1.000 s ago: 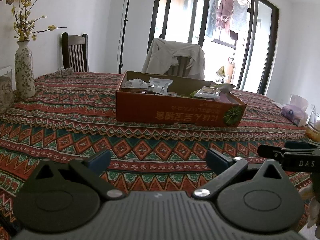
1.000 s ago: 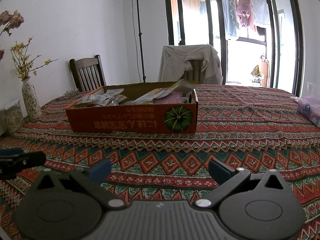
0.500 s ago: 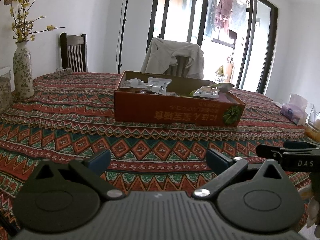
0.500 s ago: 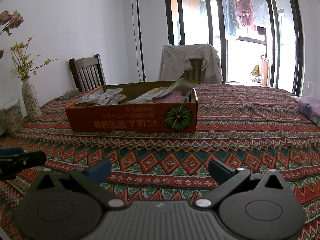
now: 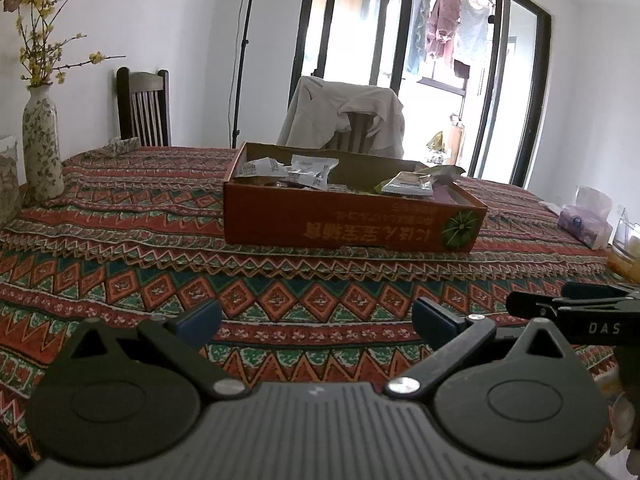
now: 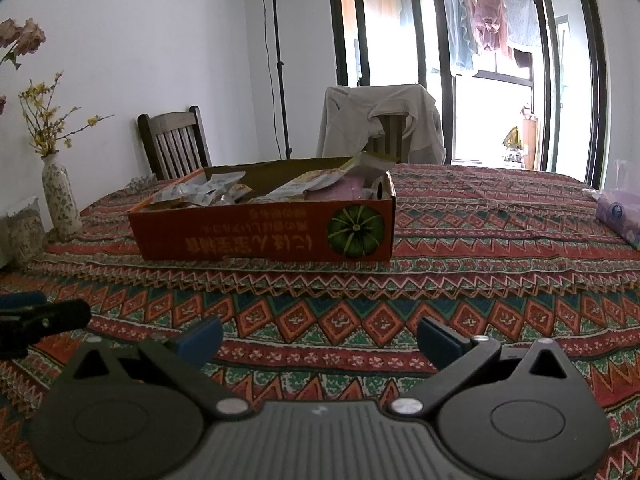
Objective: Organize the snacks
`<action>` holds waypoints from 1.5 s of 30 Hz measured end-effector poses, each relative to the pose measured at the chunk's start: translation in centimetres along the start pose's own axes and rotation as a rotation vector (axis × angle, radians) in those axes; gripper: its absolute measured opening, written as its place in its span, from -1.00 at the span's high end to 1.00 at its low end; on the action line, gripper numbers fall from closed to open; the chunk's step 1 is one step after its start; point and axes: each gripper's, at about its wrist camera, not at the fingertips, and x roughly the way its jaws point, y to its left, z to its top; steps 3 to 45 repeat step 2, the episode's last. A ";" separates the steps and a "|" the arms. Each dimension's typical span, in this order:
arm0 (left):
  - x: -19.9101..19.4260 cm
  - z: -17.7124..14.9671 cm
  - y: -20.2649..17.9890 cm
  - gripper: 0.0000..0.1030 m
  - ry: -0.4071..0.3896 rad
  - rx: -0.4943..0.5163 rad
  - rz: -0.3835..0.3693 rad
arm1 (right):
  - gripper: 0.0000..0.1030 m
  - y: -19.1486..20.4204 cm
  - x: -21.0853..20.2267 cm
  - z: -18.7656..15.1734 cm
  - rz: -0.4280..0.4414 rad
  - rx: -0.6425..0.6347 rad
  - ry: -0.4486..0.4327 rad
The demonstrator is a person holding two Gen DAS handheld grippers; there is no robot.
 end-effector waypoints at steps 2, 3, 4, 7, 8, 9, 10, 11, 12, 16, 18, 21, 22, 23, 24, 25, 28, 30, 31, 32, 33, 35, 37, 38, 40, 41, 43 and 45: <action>0.0 0.0 0.0 -1.00 0.004 -0.003 -0.002 | -1.00 0.0 0.0 0.0 0.000 -0.001 0.002; 0.0 0.0 0.0 -1.00 0.004 -0.003 -0.002 | -1.00 0.0 0.0 0.0 0.000 -0.001 0.002; 0.0 0.0 0.0 -1.00 0.004 -0.003 -0.002 | -1.00 0.0 0.0 0.0 0.000 -0.001 0.002; 0.0 0.0 0.0 -1.00 0.004 -0.003 -0.002 | -1.00 0.0 0.0 0.0 0.000 -0.001 0.002; 0.0 0.0 0.0 -1.00 0.004 -0.003 -0.002 | -1.00 0.0 0.0 0.0 0.000 -0.001 0.002; 0.0 0.0 0.0 -1.00 0.004 -0.003 -0.002 | -1.00 0.0 0.0 0.0 0.000 -0.001 0.002; 0.0 0.0 0.0 -1.00 0.004 -0.003 -0.002 | -1.00 0.0 0.0 0.0 0.000 -0.001 0.002; 0.0 0.0 0.0 -1.00 0.004 -0.003 -0.002 | -1.00 0.0 0.0 0.0 0.000 -0.001 0.002; 0.0 0.0 0.0 -1.00 0.004 -0.003 -0.002 | -1.00 0.0 0.0 0.0 0.000 -0.001 0.002; 0.0 0.0 0.0 -1.00 0.004 -0.003 -0.002 | -1.00 0.0 0.0 0.0 0.000 -0.001 0.002; 0.0 0.0 0.0 -1.00 0.004 -0.003 -0.002 | -1.00 0.0 0.0 0.0 0.000 -0.001 0.002; 0.0 0.0 0.0 -1.00 0.004 -0.003 -0.002 | -1.00 0.0 0.0 0.0 0.000 -0.001 0.002; 0.0 0.0 0.0 -1.00 0.004 -0.003 -0.002 | -1.00 0.0 0.0 0.0 0.000 -0.001 0.002; 0.0 0.0 0.0 -1.00 0.004 -0.003 -0.002 | -1.00 0.0 0.0 0.0 0.000 -0.001 0.002; 0.0 0.0 0.0 -1.00 0.004 -0.003 -0.002 | -1.00 0.0 0.0 0.0 0.000 -0.001 0.002; 0.0 0.0 0.0 -1.00 0.004 -0.003 -0.002 | -1.00 0.0 0.0 0.0 0.000 -0.001 0.002; 0.0 0.0 0.0 -1.00 0.004 -0.003 -0.002 | -1.00 0.0 0.0 0.0 0.000 -0.001 0.002; 0.0 0.0 0.0 -1.00 0.004 -0.003 -0.002 | -1.00 0.0 0.0 0.0 0.000 -0.001 0.002; 0.0 0.0 0.0 -1.00 0.004 -0.003 -0.002 | -1.00 0.0 0.0 0.0 0.000 -0.001 0.002; 0.0 0.0 0.0 -1.00 0.004 -0.003 -0.002 | -1.00 0.0 0.0 0.0 0.000 -0.001 0.002; 0.0 0.0 0.0 -1.00 0.004 -0.003 -0.002 | -1.00 0.0 0.0 0.0 0.000 -0.001 0.002; 0.0 0.0 0.0 -1.00 0.004 -0.003 -0.002 | -1.00 0.0 0.0 0.0 0.000 -0.001 0.002; 0.0 0.0 0.0 -1.00 0.004 -0.003 -0.002 | -1.00 0.0 0.0 0.0 0.000 -0.001 0.002; 0.0 0.0 0.0 -1.00 0.004 -0.003 -0.002 | -1.00 0.0 0.0 0.0 0.000 -0.001 0.002; 0.0 0.0 0.0 -1.00 0.004 -0.003 -0.002 | -1.00 0.0 0.0 0.0 0.000 -0.001 0.002; 0.0 0.0 0.0 -1.00 0.004 -0.003 -0.002 | -1.00 0.0 0.0 0.0 0.000 -0.001 0.002; 0.0 0.0 0.0 -1.00 0.004 -0.003 -0.002 | -1.00 0.0 0.0 0.0 0.000 -0.001 0.002; 0.0 0.0 0.0 -1.00 0.004 -0.003 -0.002 | -1.00 0.0 0.0 0.0 0.000 -0.001 0.002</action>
